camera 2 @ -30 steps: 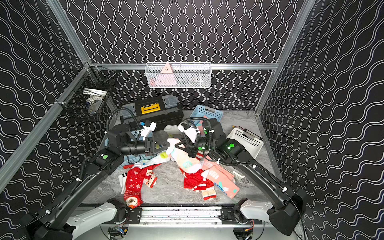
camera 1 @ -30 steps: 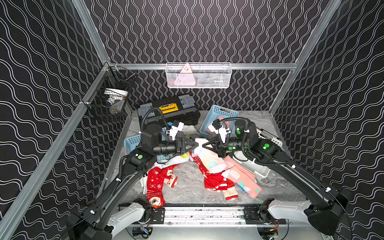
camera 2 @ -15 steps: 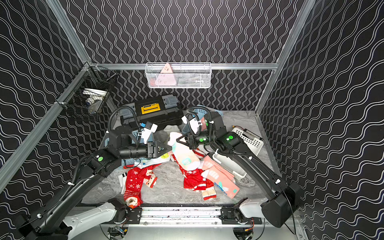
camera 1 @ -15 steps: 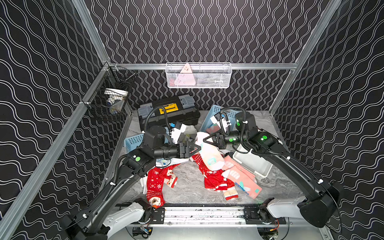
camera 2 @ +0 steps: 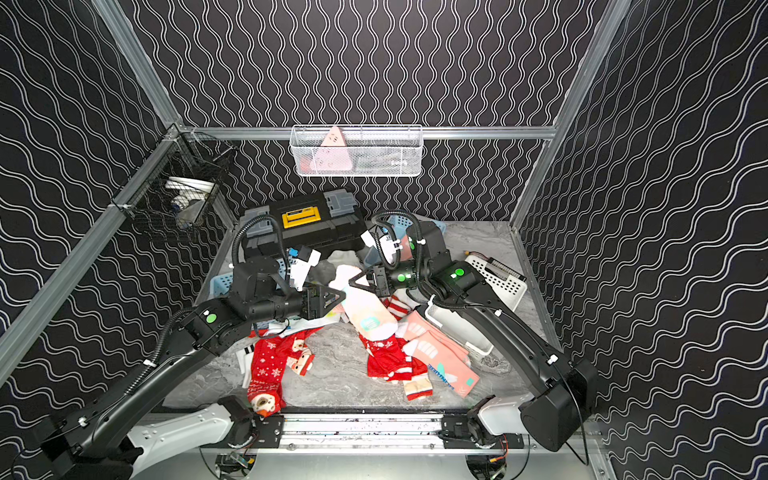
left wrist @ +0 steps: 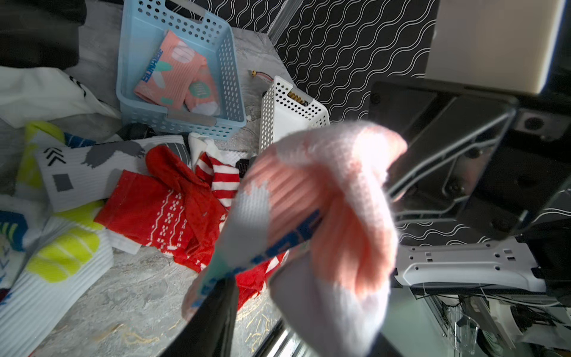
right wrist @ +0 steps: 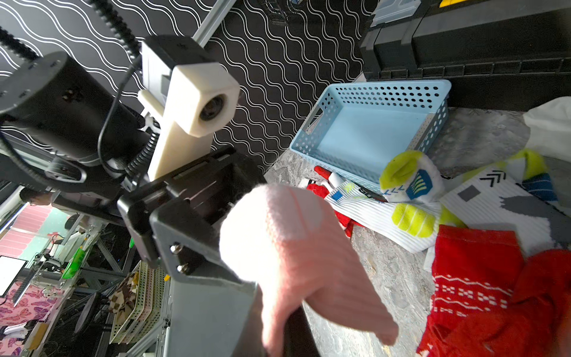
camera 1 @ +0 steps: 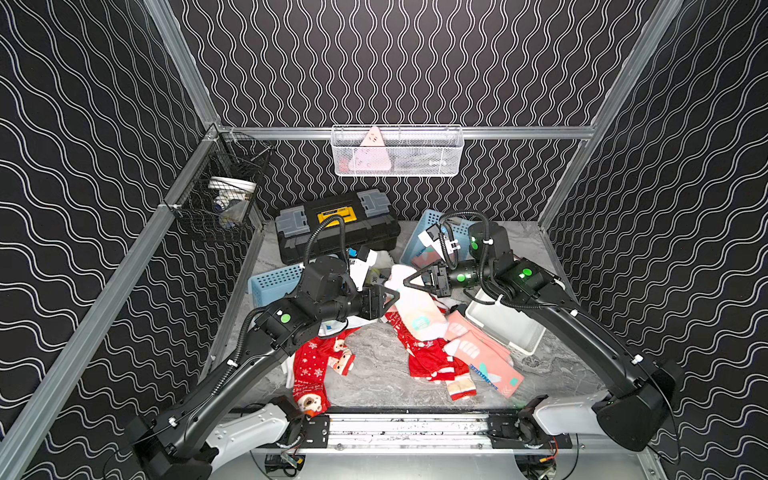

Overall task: Sort the socks into the basket by color
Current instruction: Pick up the sock at the center of the board.

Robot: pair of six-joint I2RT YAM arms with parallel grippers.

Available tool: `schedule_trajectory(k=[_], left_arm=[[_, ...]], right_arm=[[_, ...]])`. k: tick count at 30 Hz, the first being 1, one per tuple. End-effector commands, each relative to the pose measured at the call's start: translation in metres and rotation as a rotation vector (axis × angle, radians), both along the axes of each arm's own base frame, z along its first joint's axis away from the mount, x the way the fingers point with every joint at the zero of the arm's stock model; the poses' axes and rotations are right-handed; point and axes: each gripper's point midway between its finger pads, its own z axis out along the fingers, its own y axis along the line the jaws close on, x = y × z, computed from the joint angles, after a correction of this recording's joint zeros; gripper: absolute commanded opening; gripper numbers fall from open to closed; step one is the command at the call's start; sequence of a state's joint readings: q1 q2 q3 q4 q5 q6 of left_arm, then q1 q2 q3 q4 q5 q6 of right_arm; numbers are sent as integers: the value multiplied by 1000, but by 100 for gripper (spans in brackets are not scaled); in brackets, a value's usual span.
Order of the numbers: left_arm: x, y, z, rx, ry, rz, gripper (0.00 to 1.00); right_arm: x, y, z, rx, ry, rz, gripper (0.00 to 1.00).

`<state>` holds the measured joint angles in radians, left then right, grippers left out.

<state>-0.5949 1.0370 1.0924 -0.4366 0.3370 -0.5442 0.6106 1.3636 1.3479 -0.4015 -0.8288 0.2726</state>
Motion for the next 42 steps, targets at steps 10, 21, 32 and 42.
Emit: schedule_trajectory(k=[10, 21, 32, 42], left_arm=[[15, -21, 50, -199, -181, -38, 10], [-5, -26, 67, -225, -210, -139, 0], [-30, -35, 77, -232, -159, -283, 0], [-40, -43, 82, -259, -127, -365, 0]], right_arm=[[-9, 0, 2, 7, 14, 50, 0], [3, -14, 10, -14, -58, 8, 59], [2, -40, 37, 21, -279, -24, 95], [-1, -31, 61, 156, -311, 99, 98]])
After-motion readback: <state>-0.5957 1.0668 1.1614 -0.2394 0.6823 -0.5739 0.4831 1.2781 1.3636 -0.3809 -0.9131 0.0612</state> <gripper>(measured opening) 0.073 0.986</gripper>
